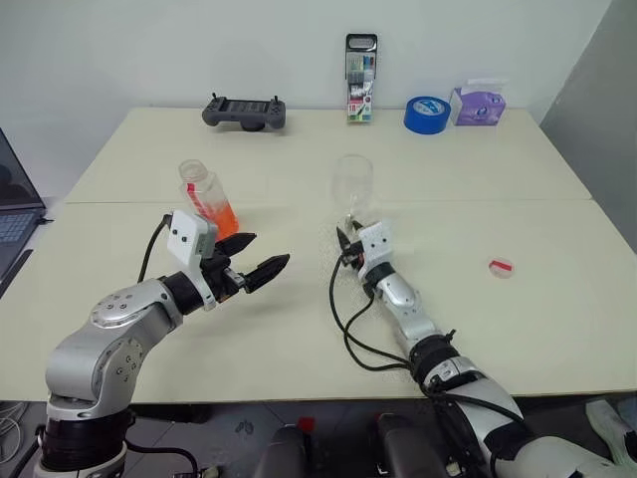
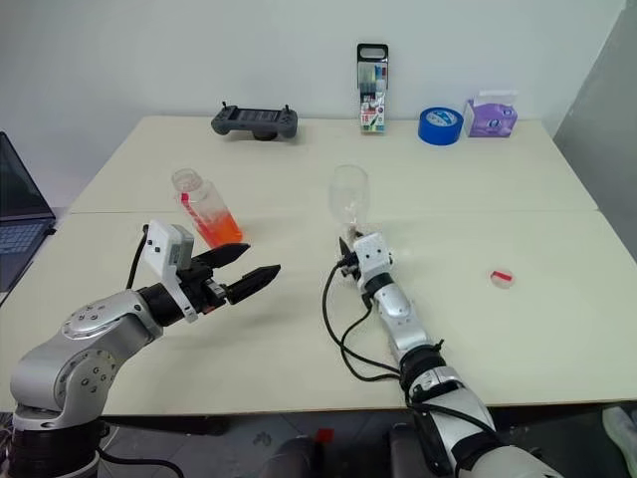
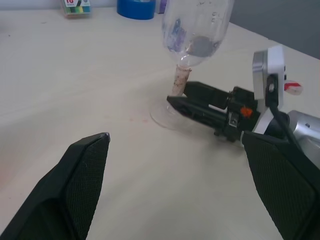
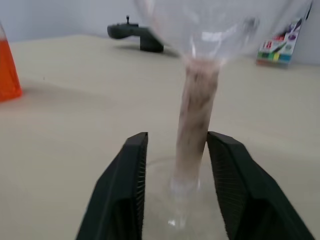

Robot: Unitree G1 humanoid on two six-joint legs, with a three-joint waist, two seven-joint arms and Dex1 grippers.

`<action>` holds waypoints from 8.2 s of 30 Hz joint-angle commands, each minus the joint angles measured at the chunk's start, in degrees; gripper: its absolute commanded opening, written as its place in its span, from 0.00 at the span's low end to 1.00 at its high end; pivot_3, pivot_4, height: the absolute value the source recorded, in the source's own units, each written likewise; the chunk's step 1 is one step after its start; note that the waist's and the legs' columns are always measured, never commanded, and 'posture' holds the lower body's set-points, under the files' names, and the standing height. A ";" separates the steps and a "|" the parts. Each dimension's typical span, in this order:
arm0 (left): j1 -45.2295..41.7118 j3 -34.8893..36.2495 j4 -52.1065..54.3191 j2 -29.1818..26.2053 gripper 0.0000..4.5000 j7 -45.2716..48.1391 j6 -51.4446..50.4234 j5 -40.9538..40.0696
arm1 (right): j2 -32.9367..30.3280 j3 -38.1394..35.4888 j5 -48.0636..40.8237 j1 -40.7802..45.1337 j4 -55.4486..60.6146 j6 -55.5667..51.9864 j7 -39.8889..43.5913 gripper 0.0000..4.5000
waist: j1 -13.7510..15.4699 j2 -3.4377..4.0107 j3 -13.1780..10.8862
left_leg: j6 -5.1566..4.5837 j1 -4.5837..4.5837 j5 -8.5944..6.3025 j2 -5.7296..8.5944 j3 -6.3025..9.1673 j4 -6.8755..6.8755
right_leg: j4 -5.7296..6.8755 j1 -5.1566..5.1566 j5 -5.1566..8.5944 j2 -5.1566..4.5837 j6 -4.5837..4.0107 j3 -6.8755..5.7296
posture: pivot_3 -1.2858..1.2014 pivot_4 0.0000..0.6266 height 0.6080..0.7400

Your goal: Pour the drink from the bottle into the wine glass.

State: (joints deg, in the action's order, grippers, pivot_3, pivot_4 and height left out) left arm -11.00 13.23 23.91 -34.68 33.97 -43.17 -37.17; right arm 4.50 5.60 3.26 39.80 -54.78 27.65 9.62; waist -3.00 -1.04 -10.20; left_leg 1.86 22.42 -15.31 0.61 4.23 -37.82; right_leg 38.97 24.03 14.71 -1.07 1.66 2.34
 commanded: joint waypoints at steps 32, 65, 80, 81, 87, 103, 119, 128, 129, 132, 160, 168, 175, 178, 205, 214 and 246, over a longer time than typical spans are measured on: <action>-3.62 6.55 -20.67 6.58 1.00 -14.54 27.97 18.09 | -42.02 -16.58 -50.02 21.83 75.83 -105.84 28.50 0.99 | 1.48 -0.29 0.03 | -0.06 0.11 -0.07 -0.18 0.23 0.11 | -0.12 -0.02 0.12 0.11 -0.28 -0.40 | 0.52 0.24 1.00; -31.95 -1.16 -58.66 5.26 0.91 -5.99 42.37 25.70 | -43.37 -10.19 -49.78 20.94 74.72 -101.50 27.56 1.00 | 1.44 -0.33 -0.06 | -0.07 0.39 -0.06 0.03 0.25 -0.13 | -0.04 0.15 0.04 -0.10 -0.21 -0.46 | 0.52 0.24 1.00; -37.36 -3.82 -59.22 4.29 0.41 -1.46 46.19 27.35 | -40.77 -22.11 -46.40 3.80 79.93 -83.20 24.97 1.00 | 1.58 -0.49 -0.11 | -0.07 0.43 -0.06 0.05 0.26 -0.15 | -0.02 0.16 0.04 -0.10 -0.20 -0.43 | 0.52 0.24 1.00; -39.35 -4.96 -58.15 4.51 0.41 -0.50 46.51 27.89 | -40.28 -25.02 -47.71 -0.22 80.97 -81.93 25.44 1.00 | 1.79 -0.59 -0.16 | -0.06 0.47 -0.05 0.06 0.28 -0.15 | -0.04 0.15 0.04 -0.10 -0.19 -0.45 | 0.52 0.24 1.00; -50.55 -13.41 -61.07 5.74 0.40 1.13 54.47 36.52 | -35.95 -30.45 -45.50 -18.15 90.93 -76.01 18.05 1.00 | 2.98 -0.65 -0.21 | -0.06 0.57 -0.04 0.25 0.23 -0.22 | -0.03 0.12 0.05 -0.06 -0.17 -0.64 | 0.52 0.24 1.00; -63.79 -27.42 -81.87 6.14 0.40 -10.42 80.79 57.97 | -27.53 -11.22 -29.44 -32.27 98.57 -61.51 8.60 1.00 | 1.24 -0.61 -0.20 | -0.07 0.37 -0.04 0.66 0.14 -0.16 | 0.00 0.14 0.06 0.00 -0.05 -0.26 | 0.52 0.24 1.00; -69.51 -34.27 -89.82 7.54 0.40 -22.07 86.94 69.10 | -25.93 -9.53 -27.11 -31.88 97.85 -60.08 7.12 1.00 | 1.28 -0.62 -0.21 | -0.07 0.40 -0.04 0.72 0.16 -0.19 | 0.00 0.13 0.09 -0.06 0.01 -0.31 | 0.52 0.24 1.00; -72.94 -39.11 -92.61 7.70 0.40 -28.56 87.01 75.69 | -25.83 -9.86 -26.83 -31.42 97.40 -59.81 6.93 1.00 | 1.23 -0.62 -0.21 | -0.07 0.39 -0.04 0.73 0.16 -0.19 | 0.02 0.13 0.09 -0.06 0.01 -0.33 | 0.52 0.24 1.00; -73.20 -39.47 -92.84 7.70 0.40 -29.10 86.98 76.18 | -25.84 -9.95 -26.88 -31.31 97.39 -59.79 6.88 1.00 | 1.23 -0.62 -0.21 | -0.07 0.40 -0.04 0.73 0.16 -0.19 | 0.02 0.13 0.09 -0.06 0.01 -0.34 | 0.52 0.24 1.00; -73.64 -39.63 -93.50 7.85 0.40 -29.79 87.52 76.24 | -25.86 -10.17 -26.92 -31.12 97.35 -59.74 6.71 1.00 | 1.24 -0.62 -0.21 | -0.07 0.41 -0.04 0.74 0.15 -0.19 | 0.01 0.13 0.09 -0.06 0.01 -0.33 | 0.52 0.24 1.00; -75.91 -45.29 -95.04 5.89 0.40 -37.08 88.91 83.72 | -26.40 -9.07 -26.23 -30.86 97.40 -59.55 6.86 1.00 | 1.24 -0.62 -0.20 | -0.07 0.40 -0.04 0.74 0.07 -0.22 | 0.06 0.13 0.08 -0.07 0.00 -0.33 | 0.52 0.24 1.00; -76.98 -45.79 -95.99 6.02 0.40 -38.07 87.88 84.62 | -26.52 -8.96 -25.81 -30.77 96.80 -59.16 7.14 1.00 | 1.25 -0.62 -0.20 | -0.07 0.41 -0.04 0.76 0.05 -0.24 | 0.06 0.12 0.08 -0.07 0.01 -0.35 | 0.52 0.24 1.00; -77.59 -46.85 -96.55 5.78 0.40 -39.07 87.44 85.36 | -26.31 -8.68 -25.33 -30.79 96.61 -59.20 7.13 1.00 | 1.24 -0.62 -0.20 | -0.07 0.40 -0.04 0.75 0.03 -0.24 | 0.08 0.12 0.08 -0.07 0.00 -0.33 | 0.52 0.24 1.00; -77.71 -46.78 -96.80 5.71 0.40 -39.03 87.34 85.54 | -26.26 -8.61 -25.08 -30.87 96.43 -59.30 7.29 1.00 | 1.25 -0.62 -0.20 | -0.07 0.40 -0.04 0.76 0.03 -0.25 | 0.08 0.12 0.08 -0.07 0.00 -0.33 | 0.52 0.24 1.00; -74.60 -33.30 -98.66 9.39 0.40 -20.43 87.68 67.75 | -25.14 -8.37 -26.21 -26.65 95.35 -60.42 7.72 1.00 | 1.24 -0.62 -0.20 | -0.06 0.42 -0.03 0.75 0.01 -0.29 | 0.10 0.13 0.08 -0.08 0.00 -0.38 | 0.52 0.24 1.00; -68.12 -11.43 -91.94 9.86 0.40 2.05 70.87 40.16 | -26.12 -7.38 -33.95 -11.34 91.93 -70.69 10.51 1.00 | 0.43 -0.60 -0.19 | -0.07 0.39 -0.03 0.70 0.04 -0.33 | 0.20 0.17 0.07 -0.05 -0.02 -0.37 | 0.52 0.24 1.00; -28.36 -0.11 -49.97 9.16 0.98 -9.01 39.28 25.14 | -23.25 5.83 -33.13 -0.55 79.65 -82.82 14.09 1.00 | 1.26 -0.71 -0.01 | -0.06 0.46 -0.03 0.52 0.33 -0.68 | 0.44 0.18 0.07 -0.27 -0.02 -0.34 | 0.52 0.24 1.00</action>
State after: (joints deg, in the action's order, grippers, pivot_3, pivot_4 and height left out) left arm -39.47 13.48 -29.68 -24.96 25.30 -3.72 -12.23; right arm -18.72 12.84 -30.24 38.29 23.97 -56.56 23.22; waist -1.73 -1.75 -10.22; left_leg 1.80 22.88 -15.35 1.12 4.56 -38.50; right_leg 39.41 24.21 14.78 -1.34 1.64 2.01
